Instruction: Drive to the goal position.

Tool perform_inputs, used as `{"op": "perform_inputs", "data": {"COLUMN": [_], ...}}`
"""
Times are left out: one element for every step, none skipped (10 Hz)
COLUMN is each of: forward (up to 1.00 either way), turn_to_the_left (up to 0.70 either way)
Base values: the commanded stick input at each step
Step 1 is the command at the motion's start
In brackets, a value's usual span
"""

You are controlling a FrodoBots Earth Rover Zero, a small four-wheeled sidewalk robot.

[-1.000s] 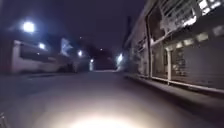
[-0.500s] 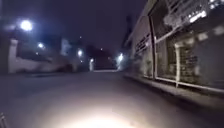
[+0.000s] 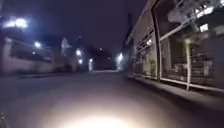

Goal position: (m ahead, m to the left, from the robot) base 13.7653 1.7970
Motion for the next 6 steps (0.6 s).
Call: {"op": "perform_inputs", "data": {"forward": [0.7,0.7,0.7,0.7,0.7,0.7], "turn_to_the_left": [-0.35,-0.35,-0.27,0.0,0.0,0.0]}}
